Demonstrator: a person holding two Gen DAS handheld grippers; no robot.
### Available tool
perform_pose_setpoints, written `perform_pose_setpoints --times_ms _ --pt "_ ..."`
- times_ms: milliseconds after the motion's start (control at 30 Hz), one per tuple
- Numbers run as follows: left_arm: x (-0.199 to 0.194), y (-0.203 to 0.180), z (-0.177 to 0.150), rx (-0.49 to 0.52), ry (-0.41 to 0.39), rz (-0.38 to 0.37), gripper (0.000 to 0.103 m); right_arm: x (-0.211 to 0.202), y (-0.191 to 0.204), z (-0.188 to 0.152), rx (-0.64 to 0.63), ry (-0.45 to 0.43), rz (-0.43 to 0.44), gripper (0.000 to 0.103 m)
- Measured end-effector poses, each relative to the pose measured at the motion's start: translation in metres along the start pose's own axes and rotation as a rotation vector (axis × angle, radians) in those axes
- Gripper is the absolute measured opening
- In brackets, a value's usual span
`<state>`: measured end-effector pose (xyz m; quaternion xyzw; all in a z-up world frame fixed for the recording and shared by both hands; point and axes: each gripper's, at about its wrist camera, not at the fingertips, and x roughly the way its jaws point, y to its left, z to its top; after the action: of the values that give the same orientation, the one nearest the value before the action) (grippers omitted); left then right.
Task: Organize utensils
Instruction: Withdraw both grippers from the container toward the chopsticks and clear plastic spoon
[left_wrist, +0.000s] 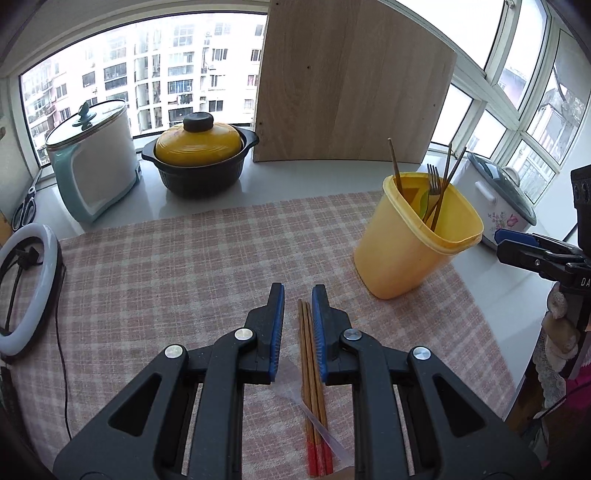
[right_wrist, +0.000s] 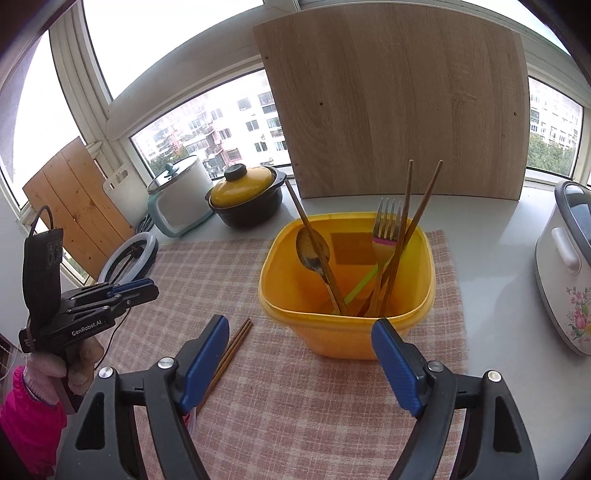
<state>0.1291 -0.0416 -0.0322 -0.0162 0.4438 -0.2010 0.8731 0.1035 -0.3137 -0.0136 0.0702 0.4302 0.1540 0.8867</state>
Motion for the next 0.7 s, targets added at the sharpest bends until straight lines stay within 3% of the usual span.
perform_pose_setpoints --times_ms 167,433,700 --pt "0.013 0.003 -0.033 -0.013 0.101 -0.018 0.013 0.016 0.013 -0.015 -0.002 0.055 0.047 0.075" --pt "0.038 -0.001 -0.077 -0.044 0.256 -0.059 0.013 0.057 0.023 -0.04 0.029 0.182 0.113 0.051" --pt "0.059 0.001 -0.092 -0.114 0.341 -0.088 0.013 0.088 0.029 -0.057 0.06 0.263 0.155 0.04"
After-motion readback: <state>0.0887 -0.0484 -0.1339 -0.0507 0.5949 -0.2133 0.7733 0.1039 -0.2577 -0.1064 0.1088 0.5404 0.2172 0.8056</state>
